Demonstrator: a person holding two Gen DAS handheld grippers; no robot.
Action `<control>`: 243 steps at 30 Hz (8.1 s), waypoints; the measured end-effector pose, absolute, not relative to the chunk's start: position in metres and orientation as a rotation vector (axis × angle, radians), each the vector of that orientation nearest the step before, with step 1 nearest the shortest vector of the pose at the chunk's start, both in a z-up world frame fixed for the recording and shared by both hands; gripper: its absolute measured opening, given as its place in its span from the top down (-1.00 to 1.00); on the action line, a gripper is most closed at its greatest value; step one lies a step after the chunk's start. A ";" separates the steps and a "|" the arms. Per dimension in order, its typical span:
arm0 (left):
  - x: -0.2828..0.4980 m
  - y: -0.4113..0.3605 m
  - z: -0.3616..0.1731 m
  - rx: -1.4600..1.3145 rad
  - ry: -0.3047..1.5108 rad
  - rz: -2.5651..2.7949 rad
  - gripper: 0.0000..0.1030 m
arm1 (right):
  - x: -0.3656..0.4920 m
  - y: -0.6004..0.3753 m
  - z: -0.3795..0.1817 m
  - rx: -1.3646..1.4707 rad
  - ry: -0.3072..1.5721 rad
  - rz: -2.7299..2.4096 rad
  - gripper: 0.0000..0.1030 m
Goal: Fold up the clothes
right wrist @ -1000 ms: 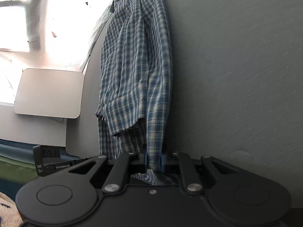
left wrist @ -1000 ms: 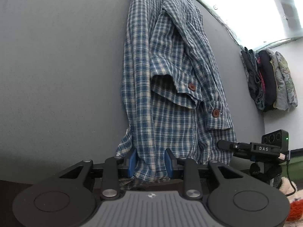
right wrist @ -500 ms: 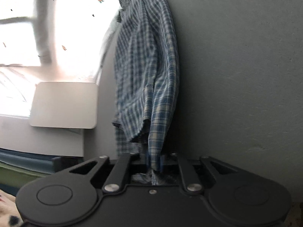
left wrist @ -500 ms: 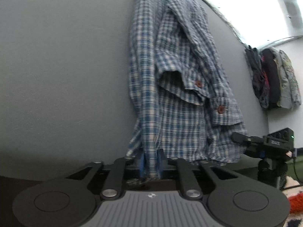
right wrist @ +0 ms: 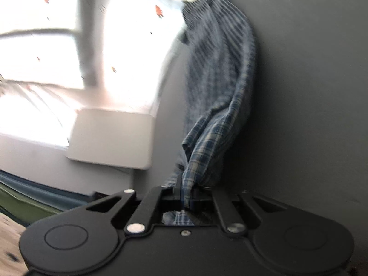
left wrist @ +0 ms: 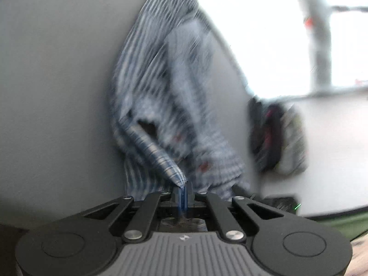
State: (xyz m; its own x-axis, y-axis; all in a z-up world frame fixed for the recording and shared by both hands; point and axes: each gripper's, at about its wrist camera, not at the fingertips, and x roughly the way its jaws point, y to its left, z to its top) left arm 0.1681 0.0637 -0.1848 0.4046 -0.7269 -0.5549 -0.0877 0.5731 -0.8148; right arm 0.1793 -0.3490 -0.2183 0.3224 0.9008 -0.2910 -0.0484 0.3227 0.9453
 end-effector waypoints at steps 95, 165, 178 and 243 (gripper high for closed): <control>0.356 0.128 -0.199 -0.735 0.877 -0.276 0.07 | 0.356 -0.148 -0.172 0.084 0.868 0.700 0.24; 0.358 0.125 -0.225 -0.736 0.975 -0.200 -0.19 | 0.381 -0.210 -0.225 1.125 1.240 0.445 0.32; 0.355 0.097 -0.188 -0.594 0.922 -0.273 -0.16 | 0.361 -0.210 -0.155 0.403 0.982 0.474 0.49; 0.158 0.054 -0.078 -1.048 0.924 0.002 0.87 | 0.134 -0.370 -0.151 1.499 1.060 0.142 0.90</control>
